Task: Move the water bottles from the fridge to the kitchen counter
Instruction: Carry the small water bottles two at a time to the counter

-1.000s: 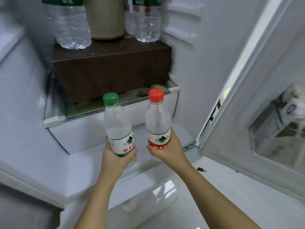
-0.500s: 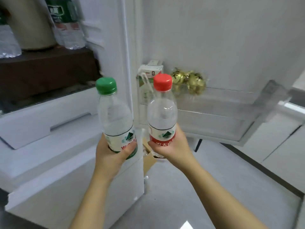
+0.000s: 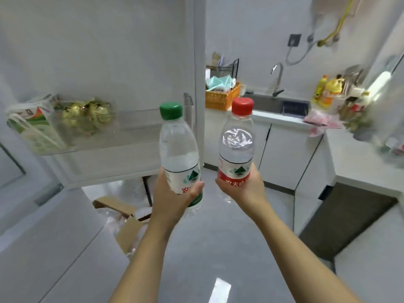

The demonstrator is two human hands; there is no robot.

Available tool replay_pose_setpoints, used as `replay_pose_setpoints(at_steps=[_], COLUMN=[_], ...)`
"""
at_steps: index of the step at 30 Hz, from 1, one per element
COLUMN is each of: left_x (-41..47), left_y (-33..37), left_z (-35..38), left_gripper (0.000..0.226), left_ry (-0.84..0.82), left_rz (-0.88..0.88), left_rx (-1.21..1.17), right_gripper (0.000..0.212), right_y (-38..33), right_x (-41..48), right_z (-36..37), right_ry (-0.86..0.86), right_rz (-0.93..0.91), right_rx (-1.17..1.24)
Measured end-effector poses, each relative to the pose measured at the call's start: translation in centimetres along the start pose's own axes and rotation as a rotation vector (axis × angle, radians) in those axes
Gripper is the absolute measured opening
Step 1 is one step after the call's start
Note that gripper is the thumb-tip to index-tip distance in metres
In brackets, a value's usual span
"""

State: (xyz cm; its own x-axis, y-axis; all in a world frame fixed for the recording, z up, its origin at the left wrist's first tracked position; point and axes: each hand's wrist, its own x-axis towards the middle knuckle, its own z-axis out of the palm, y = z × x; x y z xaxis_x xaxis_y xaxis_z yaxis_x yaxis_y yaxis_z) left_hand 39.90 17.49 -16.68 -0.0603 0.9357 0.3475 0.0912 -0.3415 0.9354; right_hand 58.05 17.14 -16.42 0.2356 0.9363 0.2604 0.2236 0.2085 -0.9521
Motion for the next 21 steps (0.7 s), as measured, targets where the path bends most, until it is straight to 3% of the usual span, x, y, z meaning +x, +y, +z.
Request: replay_pose_setpoints(at_steps=[4, 21], left_x=[1.8, 14.5], left_y=[-0.2, -2.0], left_z=[5.8, 30.6], left_gripper=[0.049, 0.056], left_ry=[-0.125, -0.617], left_rz=[0.041, 0.039], left_rx=[-0.037, -0.280], right_gripper=[0.054, 0.067], right_y=[1.2, 6.9], right_x=[0.9, 12.8], right_z=[-5.2, -22.7], right_ry=[0.113, 0.502], right_rz=[0.013, 0.027], right_rx=[-0.054, -0.194])
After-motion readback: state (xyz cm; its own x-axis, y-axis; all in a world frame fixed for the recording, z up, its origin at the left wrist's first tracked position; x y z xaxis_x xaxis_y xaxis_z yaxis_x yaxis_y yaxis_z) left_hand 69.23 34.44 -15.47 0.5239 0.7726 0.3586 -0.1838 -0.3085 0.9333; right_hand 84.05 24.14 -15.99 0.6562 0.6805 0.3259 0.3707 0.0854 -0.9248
